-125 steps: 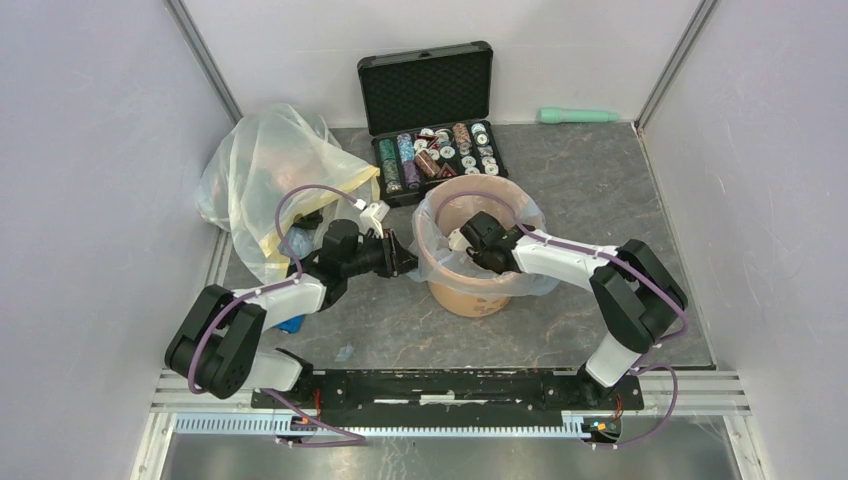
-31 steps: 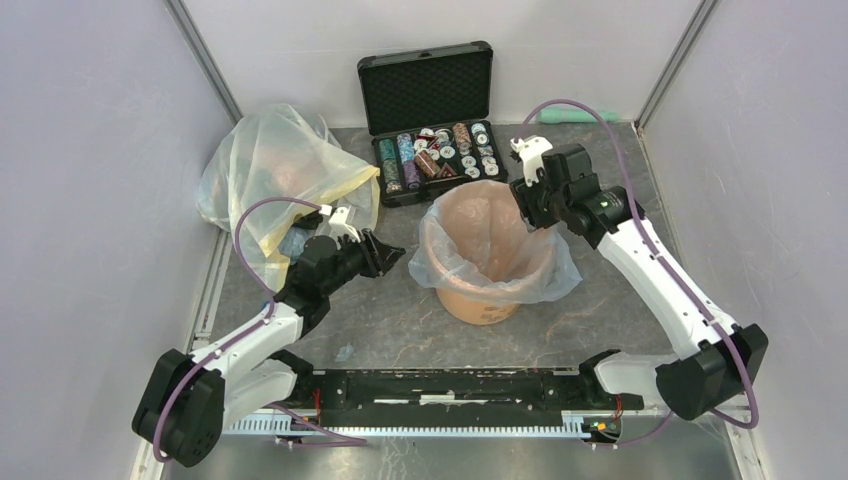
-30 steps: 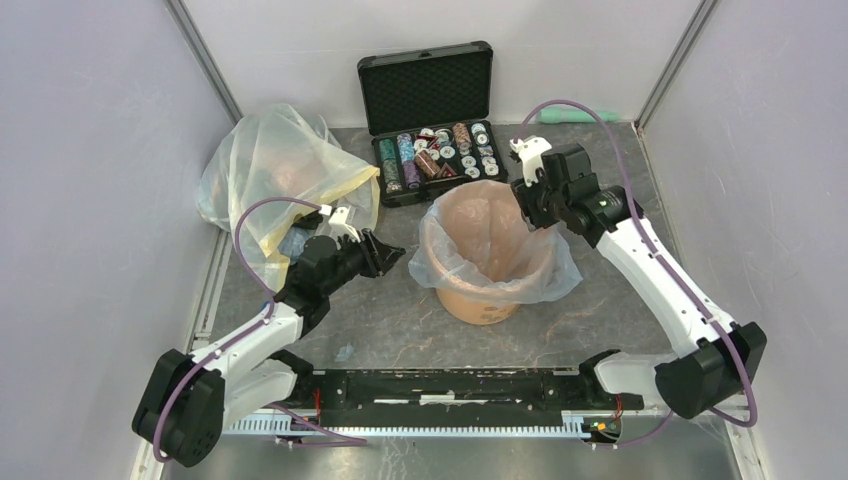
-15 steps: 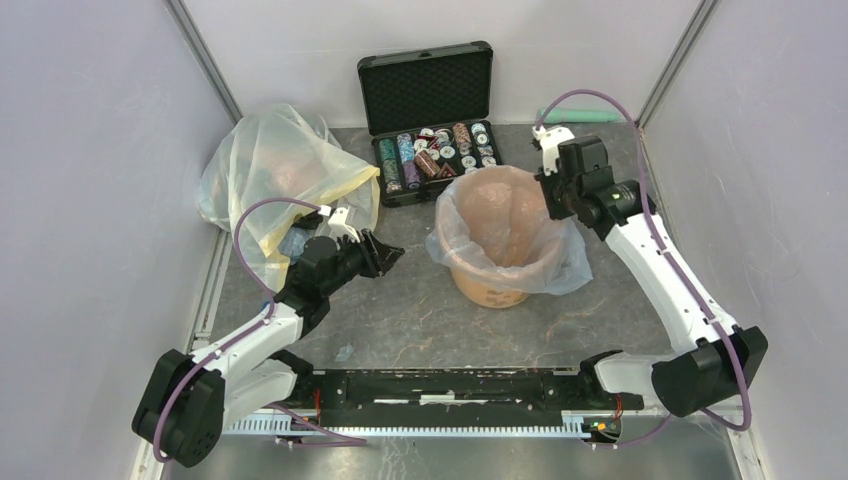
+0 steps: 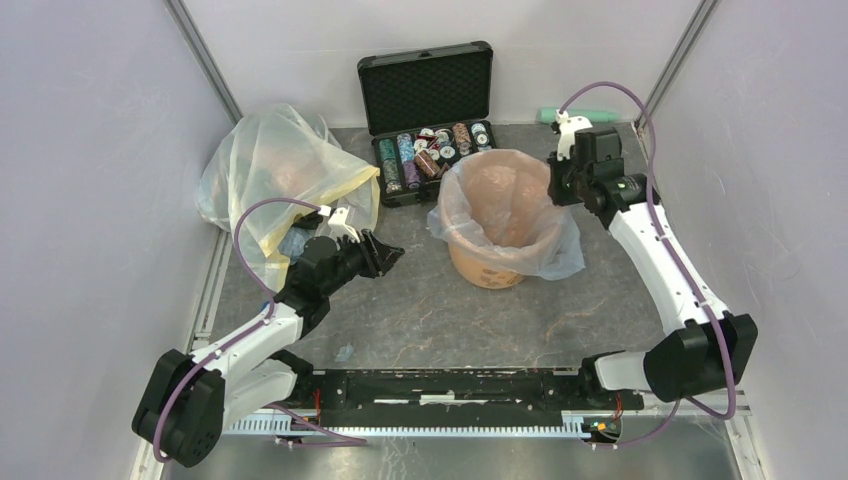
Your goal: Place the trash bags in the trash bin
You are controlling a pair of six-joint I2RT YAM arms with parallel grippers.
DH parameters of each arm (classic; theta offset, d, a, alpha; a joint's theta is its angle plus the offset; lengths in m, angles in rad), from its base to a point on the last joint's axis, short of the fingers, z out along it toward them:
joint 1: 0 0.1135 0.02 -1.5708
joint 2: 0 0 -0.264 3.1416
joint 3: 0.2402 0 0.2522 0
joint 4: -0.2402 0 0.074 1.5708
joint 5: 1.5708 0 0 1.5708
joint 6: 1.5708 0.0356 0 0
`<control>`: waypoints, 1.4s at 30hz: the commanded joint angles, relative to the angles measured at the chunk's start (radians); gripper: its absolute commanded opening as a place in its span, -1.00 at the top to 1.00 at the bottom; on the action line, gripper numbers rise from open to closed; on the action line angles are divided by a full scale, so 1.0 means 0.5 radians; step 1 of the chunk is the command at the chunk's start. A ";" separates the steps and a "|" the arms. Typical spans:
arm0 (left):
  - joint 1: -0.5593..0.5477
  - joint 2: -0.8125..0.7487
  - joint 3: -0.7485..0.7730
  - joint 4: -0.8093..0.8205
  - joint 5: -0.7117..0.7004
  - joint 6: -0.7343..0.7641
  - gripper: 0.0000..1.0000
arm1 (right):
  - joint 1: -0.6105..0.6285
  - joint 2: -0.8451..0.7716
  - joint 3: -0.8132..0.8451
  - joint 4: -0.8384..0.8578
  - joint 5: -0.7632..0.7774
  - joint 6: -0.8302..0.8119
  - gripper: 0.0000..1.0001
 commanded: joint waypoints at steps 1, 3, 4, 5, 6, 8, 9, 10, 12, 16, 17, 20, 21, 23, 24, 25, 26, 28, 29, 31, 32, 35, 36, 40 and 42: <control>-0.007 -0.017 -0.007 0.052 -0.046 0.081 0.01 | 0.078 0.030 -0.010 0.222 -0.249 0.150 0.67; -0.007 -0.018 -0.005 0.054 -0.045 0.081 0.01 | 0.123 0.052 0.000 0.244 -0.274 0.161 0.60; -0.007 -0.020 -0.004 0.053 -0.043 0.078 0.00 | 0.137 0.067 0.014 0.244 -0.287 0.160 0.47; -0.007 -0.024 -0.007 0.054 -0.047 0.077 -0.01 | 0.145 0.075 0.017 0.244 -0.307 0.148 0.32; -0.007 -0.026 -0.007 0.053 -0.046 0.077 -0.02 | 0.147 0.079 0.024 0.239 -0.312 0.140 0.04; -0.007 -0.034 -0.016 0.060 -0.055 0.074 -0.05 | 0.148 0.036 0.013 0.237 -0.251 0.123 -0.43; -0.008 -0.039 -0.019 0.060 -0.061 0.075 -0.05 | 0.147 -0.009 -0.003 0.248 -0.185 0.118 -0.63; -0.007 -0.043 -0.023 0.063 -0.067 0.073 -0.06 | 0.144 -0.064 -0.014 0.257 -0.116 0.105 -0.74; -0.008 -0.052 -0.026 0.063 -0.078 0.074 -0.06 | 0.143 -0.197 -0.068 0.319 0.080 0.098 -0.88; -0.007 -0.086 -0.040 0.060 -0.104 0.076 -0.07 | 0.136 -0.556 -0.309 0.598 0.400 0.070 -0.96; -0.007 -0.096 -0.043 0.058 -0.111 0.077 -0.07 | 0.135 -0.652 -0.387 0.676 0.471 0.061 -0.96; -0.008 -0.115 -0.050 0.052 -0.131 0.080 -0.08 | 0.135 -0.893 -0.679 0.904 0.817 0.081 -0.96; -0.007 -0.119 -0.050 0.051 -0.132 0.080 -0.08 | 0.135 -0.959 -0.766 0.930 1.010 0.133 -0.96; -0.007 -0.116 -0.050 0.050 -0.132 0.082 -0.08 | 0.117 -1.036 -0.881 0.913 1.352 0.236 -0.96; -0.007 -0.114 -0.050 0.051 -0.130 0.080 -0.09 | 0.093 -1.065 -0.938 0.922 1.449 0.259 -0.96; -0.008 -0.110 -0.053 0.055 -0.132 0.082 -0.09 | 0.064 -1.087 -1.011 0.946 1.508 0.278 -0.96; -0.008 -0.108 -0.053 0.055 -0.132 0.081 -0.08 | 0.024 -1.106 -1.088 0.973 1.512 0.287 -0.96; -0.008 -0.103 -0.053 0.060 -0.135 0.080 -0.08 | -0.057 -1.116 -1.217 1.048 1.433 0.302 -0.96; -0.007 -0.102 -0.053 0.060 -0.135 0.081 -0.09 | -0.110 -1.112 -1.270 1.091 1.367 0.310 -0.96; -0.007 -0.104 -0.053 0.060 -0.140 0.082 -0.09 | -0.221 -1.075 -1.381 1.161 1.176 0.342 -0.96; -0.007 -0.103 -0.055 0.060 -0.143 0.086 -0.08 | -0.282 -1.049 -1.440 1.198 1.084 0.369 -0.96; -0.007 -0.104 -0.059 0.055 -0.165 0.093 -0.09 | -0.404 -0.972 -1.661 1.455 0.817 0.362 -0.96; -0.007 -0.103 -0.060 0.055 -0.168 0.095 -0.09 | -0.405 -0.944 -1.729 1.536 0.785 0.328 -0.96; -0.007 -0.094 -0.063 0.057 -0.178 0.101 -0.09 | -0.405 -0.854 -1.992 1.907 0.652 0.047 -0.96; -0.007 -0.087 -0.058 0.057 -0.181 0.104 -0.09 | -0.406 -0.833 -2.083 2.048 0.579 -0.022 -0.96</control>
